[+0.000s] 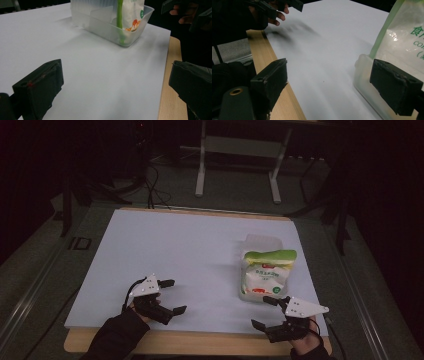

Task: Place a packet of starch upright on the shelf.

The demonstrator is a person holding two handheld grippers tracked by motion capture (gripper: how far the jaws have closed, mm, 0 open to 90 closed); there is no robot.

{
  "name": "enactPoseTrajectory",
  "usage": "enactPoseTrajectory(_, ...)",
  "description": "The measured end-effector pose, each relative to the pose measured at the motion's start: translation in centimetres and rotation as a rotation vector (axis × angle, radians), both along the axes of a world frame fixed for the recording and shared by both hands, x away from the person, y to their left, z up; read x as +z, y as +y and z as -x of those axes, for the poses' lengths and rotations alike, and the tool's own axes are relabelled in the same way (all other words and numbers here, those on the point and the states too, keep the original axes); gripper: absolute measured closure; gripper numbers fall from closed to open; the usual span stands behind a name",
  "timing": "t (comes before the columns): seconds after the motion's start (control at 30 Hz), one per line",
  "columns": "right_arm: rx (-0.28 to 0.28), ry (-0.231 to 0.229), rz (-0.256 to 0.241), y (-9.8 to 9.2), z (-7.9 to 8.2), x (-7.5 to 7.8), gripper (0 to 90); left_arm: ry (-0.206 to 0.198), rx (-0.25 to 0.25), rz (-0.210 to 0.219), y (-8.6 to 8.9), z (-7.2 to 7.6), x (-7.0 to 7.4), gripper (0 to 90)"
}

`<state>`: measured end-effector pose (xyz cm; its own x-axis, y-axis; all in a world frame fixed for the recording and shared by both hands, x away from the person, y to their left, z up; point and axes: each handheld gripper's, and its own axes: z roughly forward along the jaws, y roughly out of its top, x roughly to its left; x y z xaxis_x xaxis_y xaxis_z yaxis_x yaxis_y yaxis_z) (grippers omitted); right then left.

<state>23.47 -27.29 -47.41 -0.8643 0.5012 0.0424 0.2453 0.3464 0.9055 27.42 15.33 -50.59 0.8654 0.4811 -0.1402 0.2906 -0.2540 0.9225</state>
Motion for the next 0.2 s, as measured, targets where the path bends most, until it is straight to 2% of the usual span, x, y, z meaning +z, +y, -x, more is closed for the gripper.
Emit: enactPoseTrajectory(0.2,0.007,0.011,0.007,0.12,-0.07,-0.13,14.3,-0.003,-0.001,-0.010,-0.14,0.00,-0.17,0.2)
